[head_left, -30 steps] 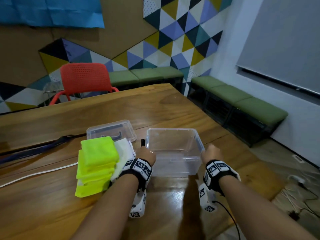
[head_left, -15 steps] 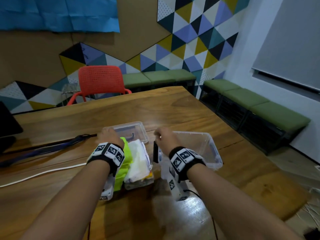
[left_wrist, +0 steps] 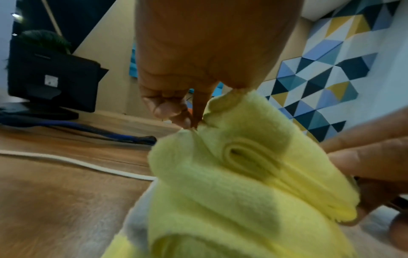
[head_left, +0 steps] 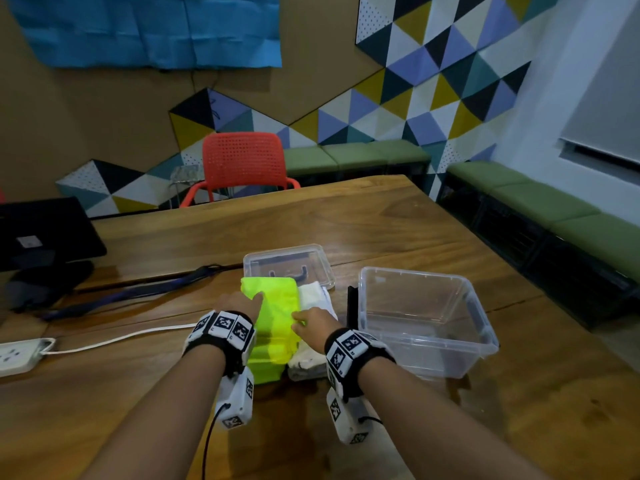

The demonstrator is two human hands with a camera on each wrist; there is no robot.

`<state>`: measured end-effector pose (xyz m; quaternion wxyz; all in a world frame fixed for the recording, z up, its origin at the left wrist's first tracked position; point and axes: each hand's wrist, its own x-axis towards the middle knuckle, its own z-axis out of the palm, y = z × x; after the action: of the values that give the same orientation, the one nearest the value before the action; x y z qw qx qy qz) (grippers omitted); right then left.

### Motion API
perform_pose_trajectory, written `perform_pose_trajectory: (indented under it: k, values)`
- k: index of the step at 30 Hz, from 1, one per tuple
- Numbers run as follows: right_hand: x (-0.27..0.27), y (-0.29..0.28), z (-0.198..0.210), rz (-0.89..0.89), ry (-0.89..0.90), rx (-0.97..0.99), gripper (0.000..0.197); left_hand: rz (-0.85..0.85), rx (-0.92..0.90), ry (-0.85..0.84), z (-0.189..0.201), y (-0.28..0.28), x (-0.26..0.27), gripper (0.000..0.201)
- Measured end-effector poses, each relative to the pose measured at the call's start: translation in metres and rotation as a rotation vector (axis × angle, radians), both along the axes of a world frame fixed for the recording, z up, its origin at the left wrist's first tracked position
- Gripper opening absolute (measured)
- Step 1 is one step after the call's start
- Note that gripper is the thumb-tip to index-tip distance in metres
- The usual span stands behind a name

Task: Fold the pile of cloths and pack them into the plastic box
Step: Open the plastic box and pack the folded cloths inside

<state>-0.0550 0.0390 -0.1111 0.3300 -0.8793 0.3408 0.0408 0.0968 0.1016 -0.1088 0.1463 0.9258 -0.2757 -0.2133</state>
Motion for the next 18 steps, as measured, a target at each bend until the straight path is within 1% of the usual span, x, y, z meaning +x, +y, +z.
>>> perform_pose_trajectory:
  k: [3, 5, 8, 10, 11, 12, 13, 15, 17, 18]
  values:
    - [0.001, 0.0, -0.002, -0.006, -0.026, 0.017, 0.038, 0.023, -0.053, 0.081, 0.001, -0.005, 0.002, 0.057]
    - [0.003, -0.004, -0.009, -0.046, -0.077, 0.061, 0.032, 0.037, -0.165, 0.147, 0.001, -0.01, 0.001, 0.05]
    - [0.007, -0.007, -0.014, -0.121, -0.103, 0.048, 0.045, 0.071, -0.343, 0.17, -0.004, -0.018, -0.002, 0.044]
    - [0.007, -0.008, -0.009, -0.133, -0.133, -0.036, 0.043, 0.088, -0.45, 0.176, -0.001, -0.021, -0.008, 0.043]
    - [0.008, -0.011, -0.004, -0.156, -0.178, -0.076, 0.037, 0.1, -0.505, 0.183, 0.004, -0.023, -0.011, 0.042]
    - [0.008, -0.014, 0.001, -0.205, -0.252, -0.071, 0.028, 0.1, -0.576, 0.191, 0.01, -0.025, -0.014, 0.041]
    - [0.007, -0.019, 0.008, -0.268, -0.348, -0.036, 0.024, 0.094, -0.652, 0.21, 0.017, -0.029, -0.015, 0.041]
    - [0.006, -0.032, 0.025, -0.401, -0.526, 0.036, 0.041, 0.088, -0.801, 0.283, 0.03, -0.039, -0.017, 0.042]
    - [0.001, -0.048, 0.041, -0.52, -0.673, 0.132, 0.051, 0.072, -0.903, 0.396, 0.043, -0.049, -0.024, 0.044]
    - [-0.003, -0.058, 0.046, -0.558, -0.718, 0.18, 0.055, 0.053, -0.938, 0.455, 0.048, -0.054, -0.029, 0.045]
